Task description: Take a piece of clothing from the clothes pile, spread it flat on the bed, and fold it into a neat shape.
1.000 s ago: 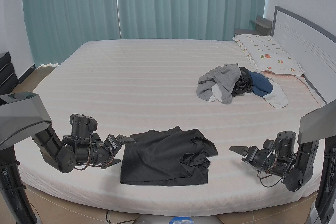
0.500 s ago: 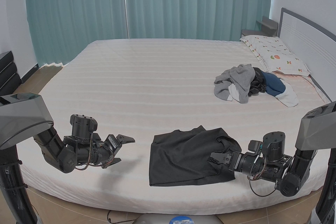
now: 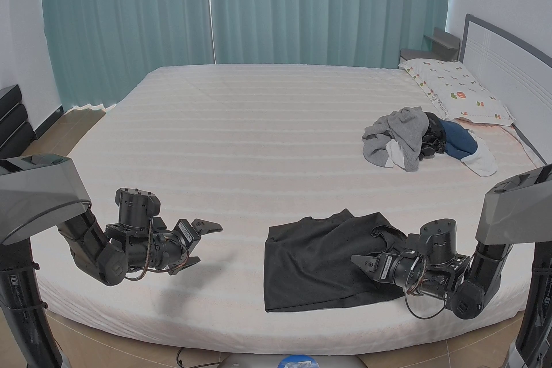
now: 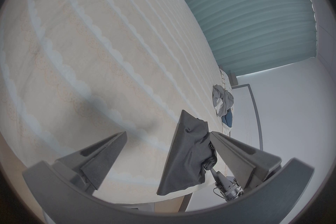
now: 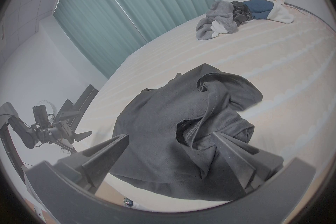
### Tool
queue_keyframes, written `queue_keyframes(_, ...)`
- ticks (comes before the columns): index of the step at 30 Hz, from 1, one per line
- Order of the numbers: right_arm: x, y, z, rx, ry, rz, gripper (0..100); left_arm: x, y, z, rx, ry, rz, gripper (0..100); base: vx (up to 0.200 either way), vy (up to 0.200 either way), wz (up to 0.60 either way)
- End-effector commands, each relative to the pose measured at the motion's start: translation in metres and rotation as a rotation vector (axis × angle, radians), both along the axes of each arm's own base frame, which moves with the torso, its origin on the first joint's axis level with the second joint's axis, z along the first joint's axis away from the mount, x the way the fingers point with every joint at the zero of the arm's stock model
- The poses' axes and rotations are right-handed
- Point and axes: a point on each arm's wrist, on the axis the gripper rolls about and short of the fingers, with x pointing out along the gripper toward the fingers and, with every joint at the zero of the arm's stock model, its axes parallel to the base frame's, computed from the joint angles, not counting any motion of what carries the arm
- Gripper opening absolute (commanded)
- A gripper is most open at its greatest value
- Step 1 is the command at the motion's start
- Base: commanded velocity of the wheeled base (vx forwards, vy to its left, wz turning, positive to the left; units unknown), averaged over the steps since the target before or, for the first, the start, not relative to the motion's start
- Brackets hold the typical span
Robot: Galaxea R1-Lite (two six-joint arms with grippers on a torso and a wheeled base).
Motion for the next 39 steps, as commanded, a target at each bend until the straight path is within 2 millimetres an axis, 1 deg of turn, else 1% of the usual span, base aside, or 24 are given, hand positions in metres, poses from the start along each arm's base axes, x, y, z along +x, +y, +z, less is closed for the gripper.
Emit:
queue_keyframes(1,0.002,0.001,-0.009,-0.019,0.016,0.005,100,0.0,0.0,-0.001,0.0,0.005,0.001,100,0.0,0.0,0.0)
queue_keyframes(2,0.002,0.001,-0.011,-0.03,0.016,0.012,100,0.0,0.0,-0.001,0.0,0.005,0.002,100,0.0,0.0,0.0)
queue_keyframes(3,0.001,0.0,-0.013,-0.036,0.022,0.014,0,0.0,0.0,-0.001,0.0,0.005,0.002,100,0.0,0.0,0.0)
queue_keyframes(6,-0.002,0.0,-0.013,-0.046,0.025,0.02,0,-0.001,0.0,-0.001,0.001,0.004,0.004,100,0.0,0.0,0.0)
queue_keyframes(9,-0.008,-0.007,-0.014,-0.087,0.033,0.032,0,-0.006,0.002,-0.002,0.01,0.02,0.012,100,0.0,0.0,0.0)
queue_keyframes(10,-0.012,-0.011,-0.013,-0.107,0.034,0.037,0,-0.011,0.003,-0.004,0.013,0.034,0.012,100,0.0,0.0,0.0)
queue_keyframes(13,-0.018,-0.02,-0.01,-0.11,0.025,0.02,0,-0.015,0.004,-0.005,0.012,0.043,0.014,100,0.0,0.0,0.0)
queue_keyframes(16,-0.024,-0.035,-0.001,-0.111,-0.011,-0.009,0,-0.018,0.005,-0.004,0.008,0.045,0.018,100,0.0,0.0,0.0)
queue_keyframes(19,-0.026,-0.046,0.004,-0.124,-0.018,-0.023,0,-0.019,0.005,-0.005,0.007,0.041,0.018,100,0.0,0.0,0.0)
queue_keyframes(22,-0.029,-0.051,0.009,-0.12,-0.028,-0.014,0,-0.019,0.005,-0.004,0.002,0.026,0.019,100,0.0,0.0,0.0)
queue_keyframes(23,-0.036,-0.054,0.016,-0.113,-0.035,0.018,0,-0.019,0.005,-0.005,0.003,0.024,0.018,100,0.0,0.0,0.0)
queue_keyframes(24,-0.036,-0.054,0.016,-0.113,-0.035,0.018,0,-0.019,0.005,-0.005,0.003,0.024,0.018,100,0.0,0.0,0.0)
queue_keyframes(25,-0.044,-0.059,0.02,-0.11,-0.035,0.046,0,-0.018,0.004,-0.006,0.004,0.023,0.016,100,0.0,0.0,0.0)
queue_keyframes(26,-0.046,-0.061,0.021,-0.11,-0.031,0.049,0,-0.017,0.004,-0.006,0.002,0.022,0.014,100,0.0,0.0,0.0)
queue_keyframes(30,-0.045,-0.075,0.018,-0.118,-0.02,0.066,0,-0.017,0.005,-0.005,-0.003,0.022,0.013,100,0.0,0.0,0.0)
queue_keyframes(33,-0.048,-0.087,0.012,-0.149,0.003,0.098,0,-0.017,0.005,-0.006,-0.002,0.023,0.013,100,0.0,0.0,0.0)
queue_keyframes(34,-0.048,-0.087,0.012,-0.149,0.003,0.098,0,-0.017,0.005,-0.006,-0.002,0.023,0.013,100,0.0,0.0,0.0)
queue_keyframes(35,-0.048,-0.095,0.007,-0.162,0.013,0.121,0,-0.017,0.005,-0.006,-0.003,0.022,0.013,100,0.0,0.0,0.0)
queue_keyframes(36,-0.049,-0.097,0.004,-0.167,0.022,0.139,0,-0.017,0.005,-0.006,-0.002,0.023,0.013,100,0.0,0.0,0.0)
queue_keyframes(39,-0.052,-0.098,-0.008,-0.181,0.062,0.191,0,-0.017,0.005,-0.006,-0.003,0.022,0.011,100,0.0,0.0,0.0)
